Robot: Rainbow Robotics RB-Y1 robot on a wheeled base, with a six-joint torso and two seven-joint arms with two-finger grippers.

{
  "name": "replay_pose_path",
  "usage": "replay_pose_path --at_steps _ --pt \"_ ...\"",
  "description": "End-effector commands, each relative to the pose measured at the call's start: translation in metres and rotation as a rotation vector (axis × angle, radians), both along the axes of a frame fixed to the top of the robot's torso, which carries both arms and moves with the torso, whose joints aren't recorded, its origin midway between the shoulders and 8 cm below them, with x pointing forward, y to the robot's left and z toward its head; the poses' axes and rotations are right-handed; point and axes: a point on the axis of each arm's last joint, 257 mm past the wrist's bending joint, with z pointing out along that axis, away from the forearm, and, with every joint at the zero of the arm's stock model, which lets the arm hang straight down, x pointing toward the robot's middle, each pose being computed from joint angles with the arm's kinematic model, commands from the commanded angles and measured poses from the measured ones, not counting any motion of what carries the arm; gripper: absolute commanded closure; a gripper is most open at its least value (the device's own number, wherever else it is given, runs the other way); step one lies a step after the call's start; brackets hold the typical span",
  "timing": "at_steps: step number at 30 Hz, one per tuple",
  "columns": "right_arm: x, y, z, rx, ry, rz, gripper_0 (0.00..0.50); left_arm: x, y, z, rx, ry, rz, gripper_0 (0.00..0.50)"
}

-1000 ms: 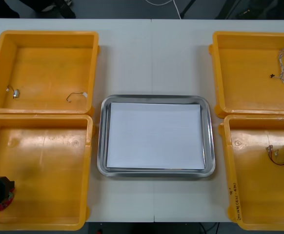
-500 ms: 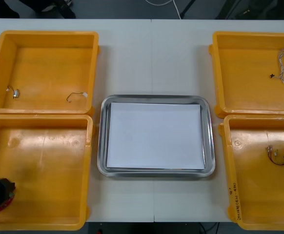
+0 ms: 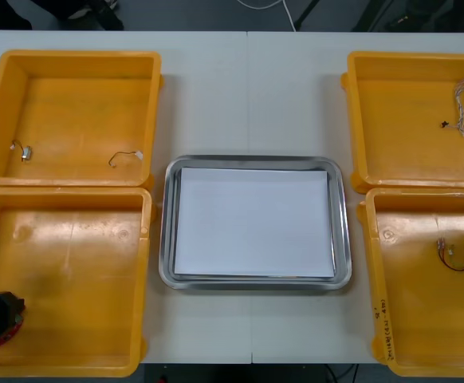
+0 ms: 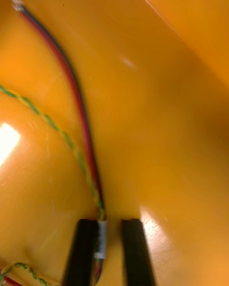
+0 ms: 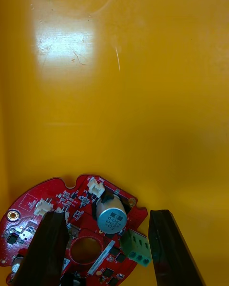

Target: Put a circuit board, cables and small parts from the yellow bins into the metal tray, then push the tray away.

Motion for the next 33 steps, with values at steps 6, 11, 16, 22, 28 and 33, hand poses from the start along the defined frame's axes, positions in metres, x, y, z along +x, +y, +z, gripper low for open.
replay_pose_path --at_steps 6,11,16,22,28,33 --pt "0.013 0.016 -0.001 0.019 -0.019 -0.005 0.5 0.003 0.005 0.005 -0.003 0.008 0.037 0.498" --pt "0.021 0.008 0.018 0.012 -0.023 -0.01 0.5 0.004 0.005 0.005 -0.003 0.006 0.037 0.5" --pt "0.033 0.0 0.05 0.006 -0.047 -0.018 0.5 0.005 0.004 0.005 -0.007 0.005 0.038 0.499" --pt "0.032 -0.006 0.081 -0.024 -0.065 -0.007 0.5 0.006 0.003 0.006 -0.005 0.019 0.039 0.5" --pt "0.019 -0.008 0.104 -0.063 -0.048 0.019 0.5 0.014 0.0 0.012 -0.016 0.011 0.041 0.5" --pt "0.005 -0.006 0.123 -0.094 -0.028 0.047 0.5 0.021 -0.006 0.018 -0.027 0.025 0.039 0.498"
